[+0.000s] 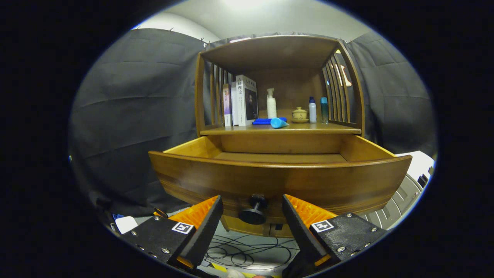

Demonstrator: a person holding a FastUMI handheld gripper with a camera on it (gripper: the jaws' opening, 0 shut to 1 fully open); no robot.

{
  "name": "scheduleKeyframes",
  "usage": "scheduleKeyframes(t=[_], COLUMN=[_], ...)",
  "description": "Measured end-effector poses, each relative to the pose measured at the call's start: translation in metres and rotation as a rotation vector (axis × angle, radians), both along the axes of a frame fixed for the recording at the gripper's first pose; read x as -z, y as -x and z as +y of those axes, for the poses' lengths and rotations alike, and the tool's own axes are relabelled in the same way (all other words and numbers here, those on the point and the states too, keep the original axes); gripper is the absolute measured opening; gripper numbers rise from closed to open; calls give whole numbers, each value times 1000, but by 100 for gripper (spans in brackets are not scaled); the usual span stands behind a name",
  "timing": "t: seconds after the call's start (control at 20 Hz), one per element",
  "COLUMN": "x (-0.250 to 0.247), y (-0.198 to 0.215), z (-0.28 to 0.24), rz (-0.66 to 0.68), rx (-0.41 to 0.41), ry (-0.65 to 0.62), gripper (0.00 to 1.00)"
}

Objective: Pull open the drawer, take out the items inside it, and place them on the countertop above the cabinet.

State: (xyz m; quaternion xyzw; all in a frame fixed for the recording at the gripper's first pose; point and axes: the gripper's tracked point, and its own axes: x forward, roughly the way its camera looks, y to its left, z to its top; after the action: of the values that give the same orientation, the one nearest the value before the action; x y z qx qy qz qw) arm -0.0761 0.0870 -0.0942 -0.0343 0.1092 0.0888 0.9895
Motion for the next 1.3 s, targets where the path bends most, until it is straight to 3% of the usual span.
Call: scheduleKeyframes(t=[1.3], x=[20], y=[-29], z=[-10], rz=[43], rx=[199], ry=[43], gripper=[92])
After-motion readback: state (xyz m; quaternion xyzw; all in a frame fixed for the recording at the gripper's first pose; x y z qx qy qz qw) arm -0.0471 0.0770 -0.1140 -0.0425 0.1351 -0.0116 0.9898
